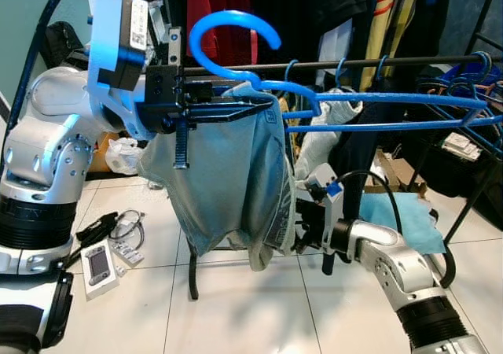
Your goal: Hang hanger
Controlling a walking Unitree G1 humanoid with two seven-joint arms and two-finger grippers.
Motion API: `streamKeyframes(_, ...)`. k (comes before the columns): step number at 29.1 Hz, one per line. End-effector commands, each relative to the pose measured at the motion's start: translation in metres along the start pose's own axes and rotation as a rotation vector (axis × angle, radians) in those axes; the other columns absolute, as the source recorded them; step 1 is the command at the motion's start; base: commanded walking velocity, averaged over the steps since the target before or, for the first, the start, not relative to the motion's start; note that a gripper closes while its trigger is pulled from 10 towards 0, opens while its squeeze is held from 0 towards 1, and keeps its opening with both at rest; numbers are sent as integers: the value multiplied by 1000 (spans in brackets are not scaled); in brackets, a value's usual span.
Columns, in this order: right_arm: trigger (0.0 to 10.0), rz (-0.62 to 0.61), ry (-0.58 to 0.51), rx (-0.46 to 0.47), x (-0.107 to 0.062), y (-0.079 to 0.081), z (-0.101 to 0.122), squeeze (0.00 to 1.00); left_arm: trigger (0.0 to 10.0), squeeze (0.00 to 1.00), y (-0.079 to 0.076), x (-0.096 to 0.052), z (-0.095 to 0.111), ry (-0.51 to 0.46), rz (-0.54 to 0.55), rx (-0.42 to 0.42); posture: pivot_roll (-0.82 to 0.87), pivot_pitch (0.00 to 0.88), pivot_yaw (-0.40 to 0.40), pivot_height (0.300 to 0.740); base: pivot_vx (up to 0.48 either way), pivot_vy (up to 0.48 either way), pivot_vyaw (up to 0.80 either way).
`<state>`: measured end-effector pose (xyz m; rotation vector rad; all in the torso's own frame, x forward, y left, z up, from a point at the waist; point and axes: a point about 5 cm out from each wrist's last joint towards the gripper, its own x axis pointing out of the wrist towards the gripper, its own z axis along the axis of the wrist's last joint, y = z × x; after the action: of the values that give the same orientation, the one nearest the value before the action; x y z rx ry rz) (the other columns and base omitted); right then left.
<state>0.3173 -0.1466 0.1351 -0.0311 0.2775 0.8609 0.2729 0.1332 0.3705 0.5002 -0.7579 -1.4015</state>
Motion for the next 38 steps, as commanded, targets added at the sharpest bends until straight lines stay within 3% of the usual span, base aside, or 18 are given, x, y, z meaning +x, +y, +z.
streamKeyframes(1,10000,-93,57,31,-5,-12,-8,0,1137,0,6,-6,3,11,39,29,-57,0,65,740,0,0,0)
streamKeyframes(4,10000,-434,31,234,-35,-59,-15,0,1216,0,2,-21,-19,176,69,55,-61,0,67,740,0,0,0)
streamKeyframes(7,10000,-434,31,234,-35,-59,-15,0,1216,0,2,-21,-19,176,69,55,-61,0,67,740,0,0,0)
streamKeyframes(11,10000,-524,-122,384,-53,-77,-6,0,1294,0,-7,-35,-35,284,93,40,-62,0,63,740,0,0,0)
streamKeyframes(13,10000,-471,-219,418,-54,-75,3,0,1294,0,-8,-39,-37,302,108,38,-62,0,63,740,0,0,0)
streamKeyframes(16,10000,-456,-242,424,-54,-74,6,0,1294,0,-8,-40,-38,306,111,37,-62,0,63,740,0,0,0)
streamKeyframes(17,10000,-347,-334,452,-51,-66,17,0,1333,0,-9,-41,-41,323,121,44,-59,0,57,740,0,0,0)
streamKeyframes(20,10000,-254,-376,478,-48,-58,24,0,1490,0,-11,-40,-45,338,130,52,-57,0,55,740,0,0,0)
streamKeyframes(25,10000,-274,-375,518,-45,-58,24,0,1765,0,-17,-39,-53,367,116,59,-60,0,59,740,0,0,0)
streamKeyframes(31,10000,-388,-342,536,-50,-72,21,0,1804,0,-23,-42,-54,372,88,48,-60,0,63,740,0,0,0)
streamKeyframes(38,10000,-303,-260,465,-48,-61,11,0,2627,0,-22,-36,-38,291,49,37,-50,0,59,740,0,0,0)
